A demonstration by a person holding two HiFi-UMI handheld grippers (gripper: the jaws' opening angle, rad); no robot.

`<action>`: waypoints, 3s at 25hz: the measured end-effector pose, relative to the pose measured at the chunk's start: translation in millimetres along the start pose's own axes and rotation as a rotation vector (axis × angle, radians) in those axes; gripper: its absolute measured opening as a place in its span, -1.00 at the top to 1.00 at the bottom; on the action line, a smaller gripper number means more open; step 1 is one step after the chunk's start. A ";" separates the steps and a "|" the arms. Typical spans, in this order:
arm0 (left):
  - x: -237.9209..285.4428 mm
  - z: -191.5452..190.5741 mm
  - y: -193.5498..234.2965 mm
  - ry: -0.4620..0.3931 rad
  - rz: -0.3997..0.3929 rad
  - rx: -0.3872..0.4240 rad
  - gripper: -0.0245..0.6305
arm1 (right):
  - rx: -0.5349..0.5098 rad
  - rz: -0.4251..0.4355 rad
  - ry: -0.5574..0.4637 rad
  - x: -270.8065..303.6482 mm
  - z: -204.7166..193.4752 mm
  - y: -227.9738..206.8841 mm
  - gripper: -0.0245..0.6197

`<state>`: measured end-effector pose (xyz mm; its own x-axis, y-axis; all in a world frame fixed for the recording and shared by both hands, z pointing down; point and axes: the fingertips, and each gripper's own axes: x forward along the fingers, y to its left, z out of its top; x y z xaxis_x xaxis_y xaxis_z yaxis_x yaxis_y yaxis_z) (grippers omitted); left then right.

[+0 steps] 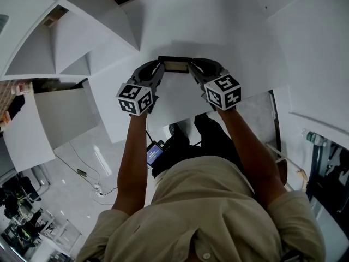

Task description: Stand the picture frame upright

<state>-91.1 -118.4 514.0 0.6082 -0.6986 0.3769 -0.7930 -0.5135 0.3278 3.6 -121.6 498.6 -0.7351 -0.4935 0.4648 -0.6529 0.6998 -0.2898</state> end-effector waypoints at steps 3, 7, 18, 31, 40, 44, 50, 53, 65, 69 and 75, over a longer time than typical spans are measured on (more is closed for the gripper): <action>-3.5 -2.0 -2.9 0.004 0.000 0.011 0.74 | -0.006 -0.002 0.002 -3.4 -2.3 4.2 0.73; -8.5 -4.5 -8.3 0.009 -0.001 0.023 0.74 | -0.013 -0.005 0.005 -8.6 -5.1 9.3 0.73; -15.0 -5.1 -10.5 0.014 -0.011 0.052 0.74 | -0.035 -0.018 0.015 -9.9 -8.5 14.8 0.73; -18.0 -1.5 -5.9 0.013 -0.020 0.060 0.74 | -0.043 -0.026 0.020 -7.4 -7.2 13.7 0.73; -15.0 1.3 -3.2 0.011 -0.038 0.063 0.74 | -0.048 -0.031 0.022 -4.2 -4.6 9.1 0.73; -14.1 0.6 0.2 0.012 -0.044 0.063 0.74 | -0.048 -0.031 0.024 -0.5 -4.7 8.6 0.73; -10.4 1.0 -3.0 0.015 -0.056 0.063 0.74 | -0.054 -0.024 0.029 -1.6 -4.0 9.4 0.73; -9.6 0.5 -2.0 0.016 -0.058 0.062 0.74 | -0.056 -0.022 0.030 -0.1 -3.9 9.1 0.73; -6.4 0.5 0.6 0.017 -0.067 0.057 0.74 | -0.056 -0.023 0.033 2.8 -4.3 6.2 0.73; -6.6 0.0 0.1 0.019 -0.065 0.059 0.74 | -0.054 -0.025 0.032 2.5 -4.0 6.1 0.73; -11.1 -1.9 -2.7 0.019 -0.060 0.064 0.74 | -0.059 -0.015 0.035 -0.7 -6.5 11.8 0.73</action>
<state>-95.6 -108.3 510.6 0.6549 -0.6560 0.3750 -0.7552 -0.5855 0.2948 -2.4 -109.6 500.3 -0.7180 -0.4866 0.4976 -0.6512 0.7220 -0.2336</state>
